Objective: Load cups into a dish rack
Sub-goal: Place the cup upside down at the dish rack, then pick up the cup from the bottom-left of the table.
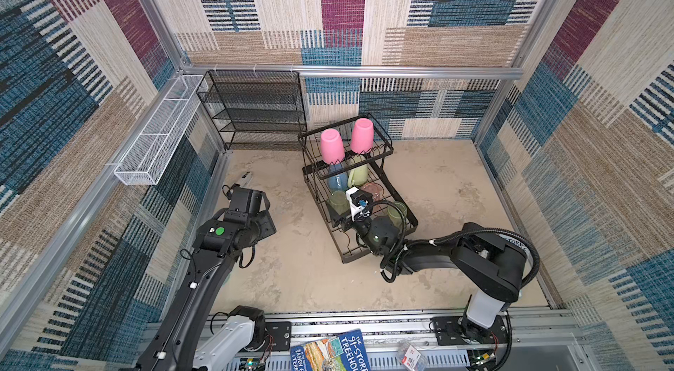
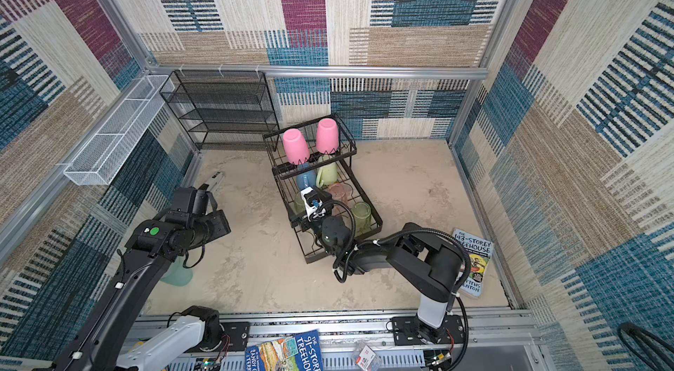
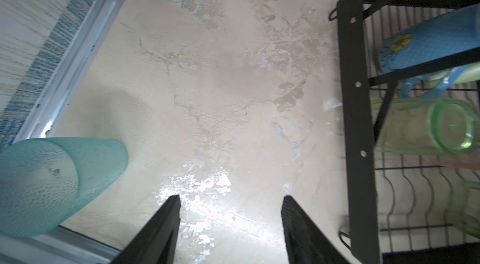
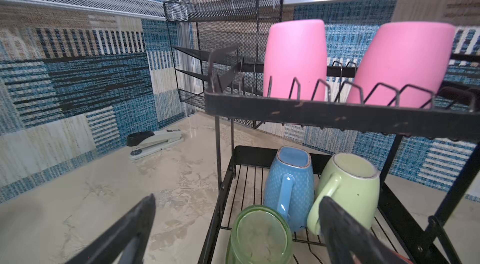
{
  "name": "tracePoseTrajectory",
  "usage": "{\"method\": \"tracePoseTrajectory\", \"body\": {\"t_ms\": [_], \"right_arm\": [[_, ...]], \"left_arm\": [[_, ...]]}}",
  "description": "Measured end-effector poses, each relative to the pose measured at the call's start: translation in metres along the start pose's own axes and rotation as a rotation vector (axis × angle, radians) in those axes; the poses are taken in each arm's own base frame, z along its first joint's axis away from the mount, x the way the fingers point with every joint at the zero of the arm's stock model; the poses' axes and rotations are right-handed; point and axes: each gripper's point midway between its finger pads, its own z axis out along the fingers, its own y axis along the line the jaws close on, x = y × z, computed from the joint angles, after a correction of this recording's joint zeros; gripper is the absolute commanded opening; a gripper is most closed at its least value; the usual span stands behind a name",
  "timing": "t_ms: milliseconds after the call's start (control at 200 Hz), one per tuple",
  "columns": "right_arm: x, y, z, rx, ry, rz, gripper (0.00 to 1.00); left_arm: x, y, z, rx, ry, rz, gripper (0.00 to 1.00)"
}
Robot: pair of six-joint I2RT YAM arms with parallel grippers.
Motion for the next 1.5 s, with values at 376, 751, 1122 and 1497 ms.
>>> {"method": "tracePoseTrajectory", "body": {"t_ms": [376, 751, 1122, 1497], "right_arm": [[-0.034, 0.026, -0.050, -0.126, 0.030, 0.064, 0.95], [-0.030, 0.041, -0.074, -0.215, 0.094, 0.093, 0.94], [-0.019, 0.035, -0.086, -0.213, 0.116, 0.095, 0.94], [-0.016, 0.032, -0.086, -0.198, 0.118, 0.092, 0.93]], "left_arm": [[-0.003, 0.057, 0.020, -0.194, 0.068, -0.090, 0.64], [0.003, 0.104, 0.059, -0.218, 0.198, -0.279, 0.57], [0.003, 0.119, 0.077, -0.186, 0.233, -0.382, 0.53], [0.004, 0.119, 0.071, -0.183, 0.219, -0.382, 0.48]]}}
